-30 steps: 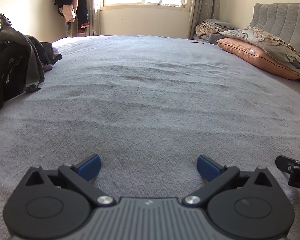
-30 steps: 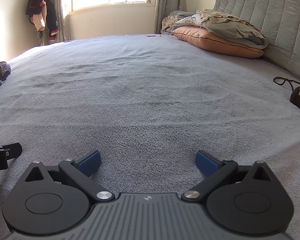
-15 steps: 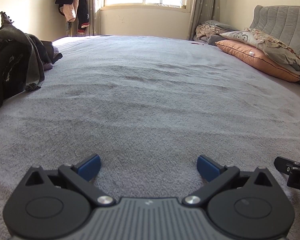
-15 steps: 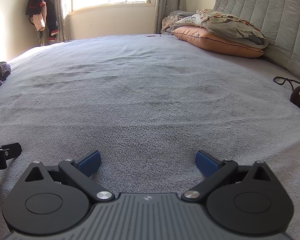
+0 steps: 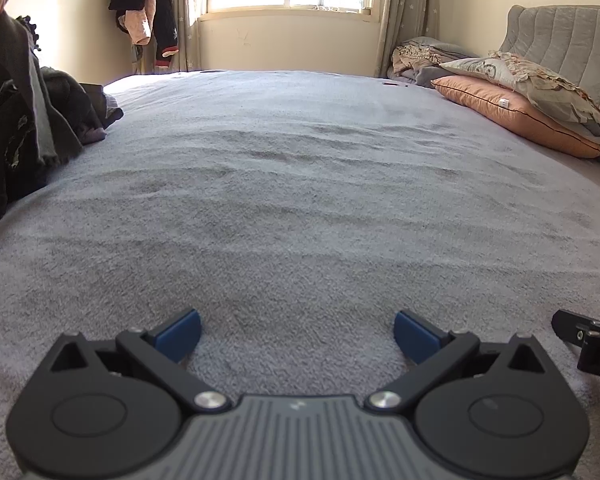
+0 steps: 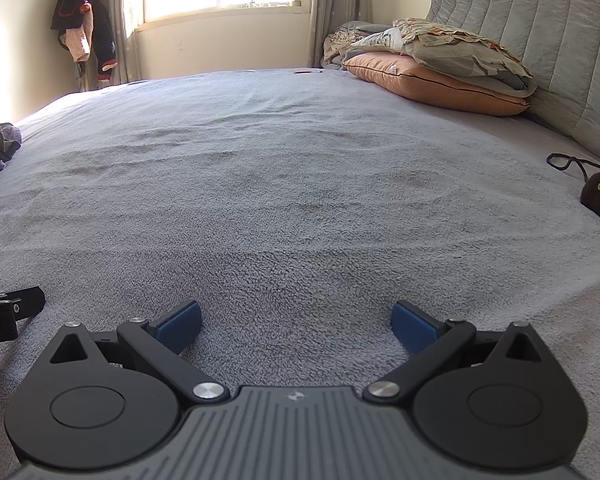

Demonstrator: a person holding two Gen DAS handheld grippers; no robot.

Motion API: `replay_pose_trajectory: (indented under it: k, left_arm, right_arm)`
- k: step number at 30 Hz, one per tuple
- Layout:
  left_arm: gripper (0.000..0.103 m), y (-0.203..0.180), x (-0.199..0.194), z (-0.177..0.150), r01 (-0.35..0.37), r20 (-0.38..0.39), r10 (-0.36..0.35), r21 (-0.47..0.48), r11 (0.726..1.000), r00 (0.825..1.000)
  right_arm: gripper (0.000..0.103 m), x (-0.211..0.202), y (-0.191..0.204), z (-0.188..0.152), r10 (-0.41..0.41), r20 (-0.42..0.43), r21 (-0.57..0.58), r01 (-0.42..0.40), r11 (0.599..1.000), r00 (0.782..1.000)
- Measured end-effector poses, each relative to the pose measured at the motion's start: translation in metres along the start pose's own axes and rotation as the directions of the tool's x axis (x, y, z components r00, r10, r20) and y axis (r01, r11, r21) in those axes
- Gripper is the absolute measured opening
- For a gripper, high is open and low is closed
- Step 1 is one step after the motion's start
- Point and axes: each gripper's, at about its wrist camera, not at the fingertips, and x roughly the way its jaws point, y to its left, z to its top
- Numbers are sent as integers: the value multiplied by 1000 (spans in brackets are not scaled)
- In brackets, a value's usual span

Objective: Fold clothes

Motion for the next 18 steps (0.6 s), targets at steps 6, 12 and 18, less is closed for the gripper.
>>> replay_pose_trajectory:
  k: [6, 12, 18]
  left_arm:
    - [103, 1, 0, 0, 3, 0, -3, -4, 1000, 1000]
    - [103, 1, 0, 0, 4, 0, -4, -5, 1000, 1000]
    - [103, 1, 0, 0, 4, -1, -4, -5, 1000, 1000]
  right_arm:
    - [103, 0, 0, 0, 0, 0, 0, 0, 1000, 1000]
    - [103, 0, 0, 0, 0, 0, 0, 0, 1000, 1000]
    - [103, 0, 0, 0, 0, 0, -1, 0, 1000, 1000]
